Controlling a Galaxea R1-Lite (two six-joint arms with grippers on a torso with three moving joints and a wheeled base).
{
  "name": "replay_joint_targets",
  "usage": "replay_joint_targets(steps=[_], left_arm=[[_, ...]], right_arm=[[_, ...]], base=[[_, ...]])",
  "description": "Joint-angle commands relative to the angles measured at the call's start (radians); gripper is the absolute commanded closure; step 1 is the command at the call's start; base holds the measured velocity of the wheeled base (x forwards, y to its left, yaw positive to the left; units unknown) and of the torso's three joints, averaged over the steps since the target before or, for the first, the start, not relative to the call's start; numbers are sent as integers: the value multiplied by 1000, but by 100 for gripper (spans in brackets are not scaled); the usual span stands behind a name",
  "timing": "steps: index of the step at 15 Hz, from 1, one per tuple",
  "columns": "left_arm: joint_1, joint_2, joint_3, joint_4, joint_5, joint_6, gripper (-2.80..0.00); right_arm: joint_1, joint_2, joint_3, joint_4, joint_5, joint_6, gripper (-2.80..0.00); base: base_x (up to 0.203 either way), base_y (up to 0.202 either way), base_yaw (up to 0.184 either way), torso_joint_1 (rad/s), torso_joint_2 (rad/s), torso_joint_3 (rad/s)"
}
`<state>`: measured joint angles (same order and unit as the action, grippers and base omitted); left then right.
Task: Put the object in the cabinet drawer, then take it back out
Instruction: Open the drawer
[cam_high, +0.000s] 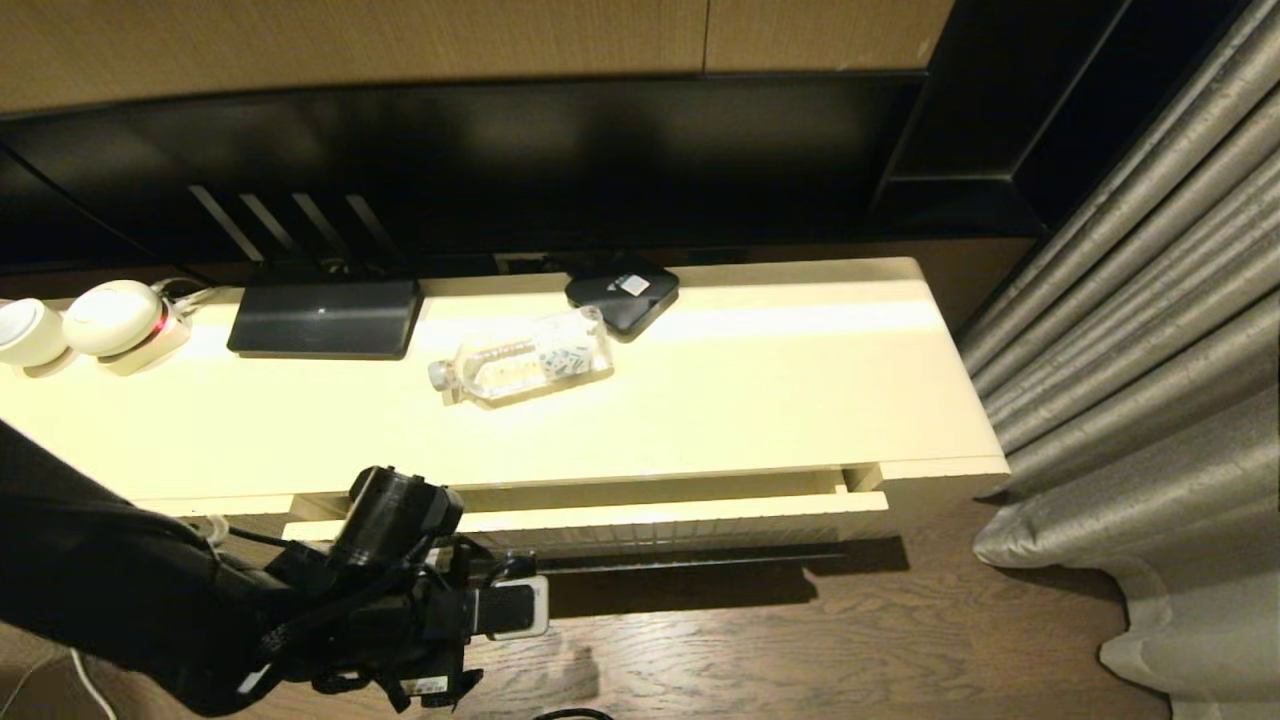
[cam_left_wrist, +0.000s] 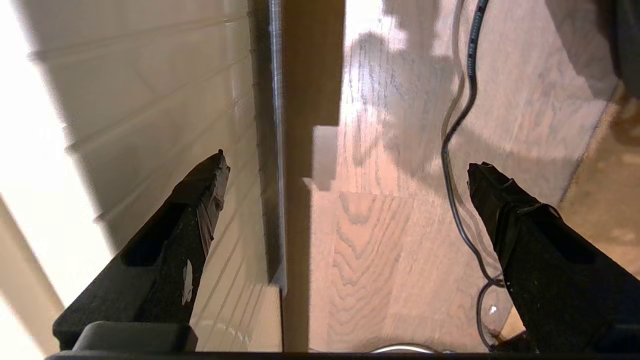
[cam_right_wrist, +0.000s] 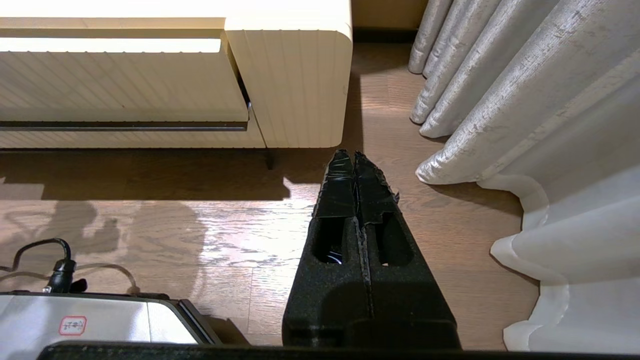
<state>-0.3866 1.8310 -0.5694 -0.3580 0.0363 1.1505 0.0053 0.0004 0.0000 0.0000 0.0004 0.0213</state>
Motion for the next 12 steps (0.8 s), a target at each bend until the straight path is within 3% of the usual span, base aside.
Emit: replay_joint_targets(steps=[1,2,3,6,9,12], left_arm=[[0,-101,22,-5,1,-3,-280],[0,-139,23,0,1,-6,-280],[0,-176,22,6,1,-13,-2],[0,-275,12,32,7,-61,0],[1,-371,-30,137,31,-117,0],[-12,-395,-82,161,107,-270,0]], right_arm=[[1,1,2,0,1,0,0],[1,1,0,0,1,0,0],[1,1,0,0,0,0,0],[1,1,0,0,1,0,0],[1,1,1,0,0,0,0],[1,1,1,0,1,0,0]], base=[[0,0,0,0,0,0],[0,0,0,0,0,0],[0,0,0,0,0,0],[0,0,0,0,0,0],[0,0,0,0,0,0],[0,0,0,0,0,0]])
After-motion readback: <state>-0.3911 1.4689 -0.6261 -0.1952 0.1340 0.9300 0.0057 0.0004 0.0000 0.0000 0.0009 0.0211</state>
